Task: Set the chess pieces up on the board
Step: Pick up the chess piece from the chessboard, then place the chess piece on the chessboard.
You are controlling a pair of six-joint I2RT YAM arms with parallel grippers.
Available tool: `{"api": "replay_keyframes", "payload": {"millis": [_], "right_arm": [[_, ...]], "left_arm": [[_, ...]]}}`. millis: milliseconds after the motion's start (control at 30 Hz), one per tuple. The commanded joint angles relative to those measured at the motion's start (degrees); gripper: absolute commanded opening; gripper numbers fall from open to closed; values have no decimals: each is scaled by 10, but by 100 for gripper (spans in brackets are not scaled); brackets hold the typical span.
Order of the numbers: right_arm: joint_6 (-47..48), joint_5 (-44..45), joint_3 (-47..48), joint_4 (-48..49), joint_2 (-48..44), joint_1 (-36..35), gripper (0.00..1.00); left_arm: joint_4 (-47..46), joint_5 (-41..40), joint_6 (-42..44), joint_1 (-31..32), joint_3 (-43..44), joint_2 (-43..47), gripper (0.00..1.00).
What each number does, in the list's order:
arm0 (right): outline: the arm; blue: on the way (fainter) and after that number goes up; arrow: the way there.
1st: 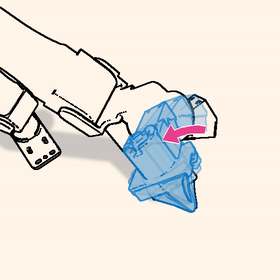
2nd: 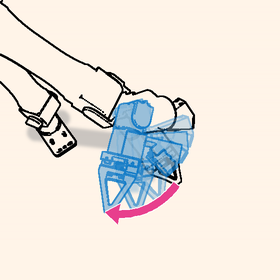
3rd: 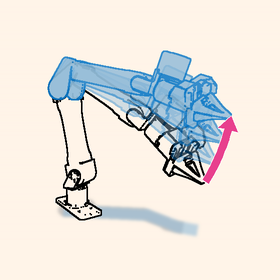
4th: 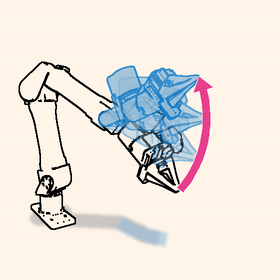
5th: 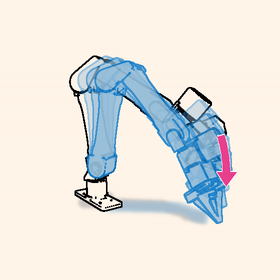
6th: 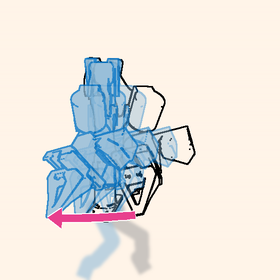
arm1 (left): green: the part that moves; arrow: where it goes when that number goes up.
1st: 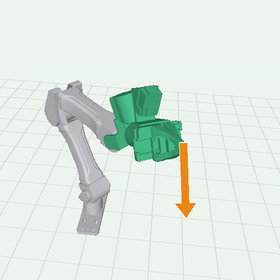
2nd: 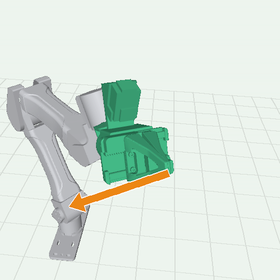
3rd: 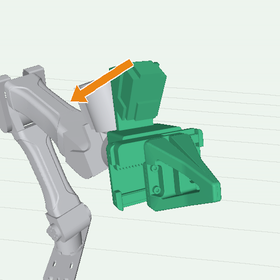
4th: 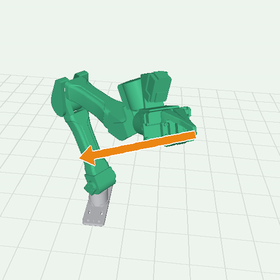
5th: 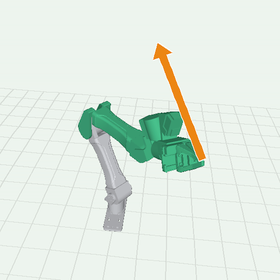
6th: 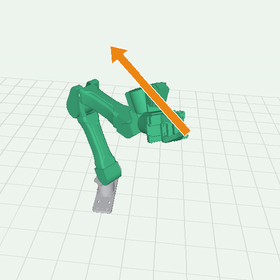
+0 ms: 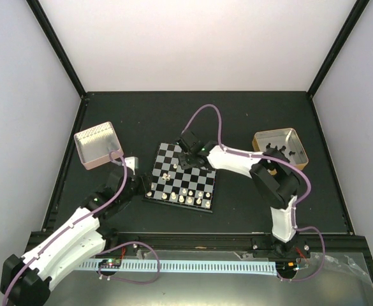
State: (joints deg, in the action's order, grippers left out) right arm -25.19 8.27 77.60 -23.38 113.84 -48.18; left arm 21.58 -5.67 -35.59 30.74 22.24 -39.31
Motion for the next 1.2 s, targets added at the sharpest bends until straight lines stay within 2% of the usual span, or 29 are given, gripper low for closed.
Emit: {"api": "replay_keyframes", "payload": {"millis": [0, 300, 533, 767, 967, 1167], "right_arm": [[-53, 4, -31, 71, -77, 2, 16], [-191, -88, -121, 150, -169, 6, 16], [-367, -217, -189, 255, -200, 22, 16], [-513, -295, -235, 345, -194, 27, 16], [-587, -327, -265, 392, -185, 27, 16], [-615, -323, -271, 392, -183, 28, 16]], "left_arm": [[-25, 36, 0, -5, 0, 18, 56], [-130, 142, 4, -4, -11, 5, 60], [-324, 178, -28, -4, -73, -28, 62], [-428, 208, -16, -2, -88, -78, 60], [-469, 240, 4, 5, -87, -120, 55], [-461, 244, 23, 10, -69, -148, 52]]}}
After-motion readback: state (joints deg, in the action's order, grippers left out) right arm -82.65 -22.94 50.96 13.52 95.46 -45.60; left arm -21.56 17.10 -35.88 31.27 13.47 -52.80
